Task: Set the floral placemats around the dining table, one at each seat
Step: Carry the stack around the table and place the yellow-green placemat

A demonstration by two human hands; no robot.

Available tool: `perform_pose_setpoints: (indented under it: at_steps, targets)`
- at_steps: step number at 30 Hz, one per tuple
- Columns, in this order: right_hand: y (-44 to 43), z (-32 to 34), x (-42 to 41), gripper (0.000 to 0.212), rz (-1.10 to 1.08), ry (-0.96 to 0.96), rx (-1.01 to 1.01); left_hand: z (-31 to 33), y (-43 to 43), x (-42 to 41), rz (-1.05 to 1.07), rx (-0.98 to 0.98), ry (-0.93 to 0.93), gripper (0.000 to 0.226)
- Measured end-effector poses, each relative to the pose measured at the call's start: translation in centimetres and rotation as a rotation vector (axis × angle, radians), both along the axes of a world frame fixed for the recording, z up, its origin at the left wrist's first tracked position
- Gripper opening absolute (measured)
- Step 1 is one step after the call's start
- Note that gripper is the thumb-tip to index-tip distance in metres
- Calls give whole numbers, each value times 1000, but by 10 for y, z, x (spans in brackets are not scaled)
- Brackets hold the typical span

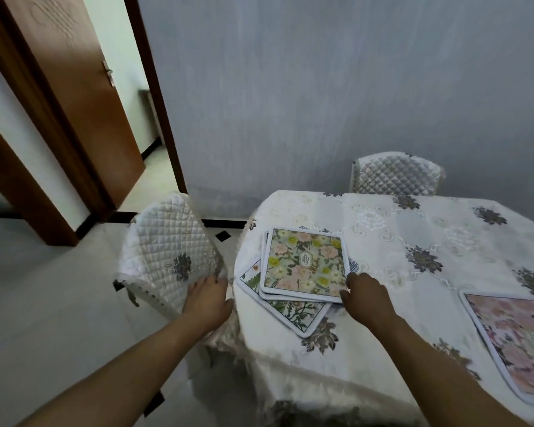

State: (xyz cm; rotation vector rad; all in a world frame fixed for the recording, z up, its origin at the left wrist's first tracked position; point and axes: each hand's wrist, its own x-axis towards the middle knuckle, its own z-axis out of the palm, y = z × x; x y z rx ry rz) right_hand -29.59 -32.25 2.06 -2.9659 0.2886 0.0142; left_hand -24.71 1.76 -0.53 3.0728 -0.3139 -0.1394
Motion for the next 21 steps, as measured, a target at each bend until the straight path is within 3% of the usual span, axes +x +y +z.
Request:
perform_pose_setpoints:
  at_steps: [9,15,21]
  targets:
    - [188,9,59,20,-5,23,-36,21,170,79,-146,-7,10,37]
    - [260,13,119,24,18,13,-120,23,224,150,-194,8,-12,35]
    - [308,-6,231,24,36,47,-123,21,258,238,-254,10,-30,37]
